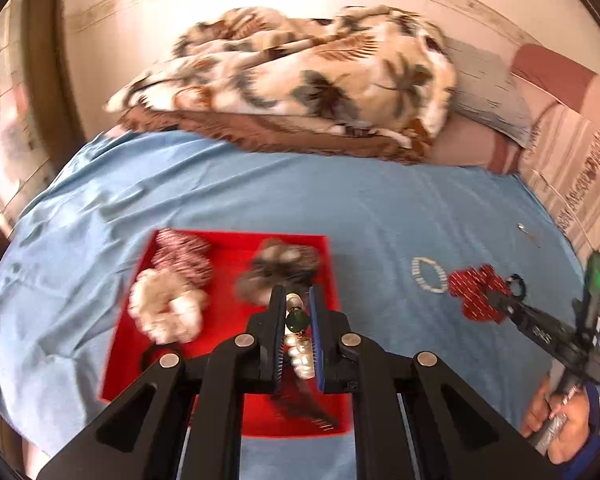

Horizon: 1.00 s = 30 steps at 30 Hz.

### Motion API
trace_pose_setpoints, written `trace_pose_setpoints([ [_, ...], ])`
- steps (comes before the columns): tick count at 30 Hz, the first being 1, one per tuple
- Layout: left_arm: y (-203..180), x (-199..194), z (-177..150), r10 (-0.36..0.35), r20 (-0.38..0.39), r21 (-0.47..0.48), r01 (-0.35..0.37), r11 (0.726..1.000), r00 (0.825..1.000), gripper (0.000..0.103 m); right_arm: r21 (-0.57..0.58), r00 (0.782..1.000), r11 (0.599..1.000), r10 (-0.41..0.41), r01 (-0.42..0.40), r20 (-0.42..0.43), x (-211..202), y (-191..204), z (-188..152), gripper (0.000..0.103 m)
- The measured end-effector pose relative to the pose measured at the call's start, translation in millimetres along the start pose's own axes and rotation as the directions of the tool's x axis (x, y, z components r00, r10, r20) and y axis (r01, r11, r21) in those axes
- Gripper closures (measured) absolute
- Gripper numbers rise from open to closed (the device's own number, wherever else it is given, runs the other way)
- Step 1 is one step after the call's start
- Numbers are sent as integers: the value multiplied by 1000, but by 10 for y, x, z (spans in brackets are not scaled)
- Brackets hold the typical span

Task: Organize jewelry
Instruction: 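Carry the pearl bracelet and red scrunchie into the red tray and open both tools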

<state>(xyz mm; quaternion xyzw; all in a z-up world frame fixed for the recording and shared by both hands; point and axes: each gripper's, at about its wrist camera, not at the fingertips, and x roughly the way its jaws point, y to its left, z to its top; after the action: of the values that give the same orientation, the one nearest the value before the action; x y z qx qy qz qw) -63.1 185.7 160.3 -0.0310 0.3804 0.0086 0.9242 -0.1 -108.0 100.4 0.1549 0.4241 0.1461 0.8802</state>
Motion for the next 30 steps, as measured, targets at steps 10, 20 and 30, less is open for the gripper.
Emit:
trace_pose_setpoints([
  [10,820,192,-146,-22,-39,-157,16,987,999,92,-139,998,989,41,-47,-45,-7,721,-190,87],
  [20,1075,522,-229,-170,-45,-279,151,948,984,92,-246,989,961,103,-126,-104,236,1480,-102,87],
  [30,1027,834,-337,-305,-86,-303,267,915,948,92,-309,977,930,157,-196,-148,681,2160,178,87],
])
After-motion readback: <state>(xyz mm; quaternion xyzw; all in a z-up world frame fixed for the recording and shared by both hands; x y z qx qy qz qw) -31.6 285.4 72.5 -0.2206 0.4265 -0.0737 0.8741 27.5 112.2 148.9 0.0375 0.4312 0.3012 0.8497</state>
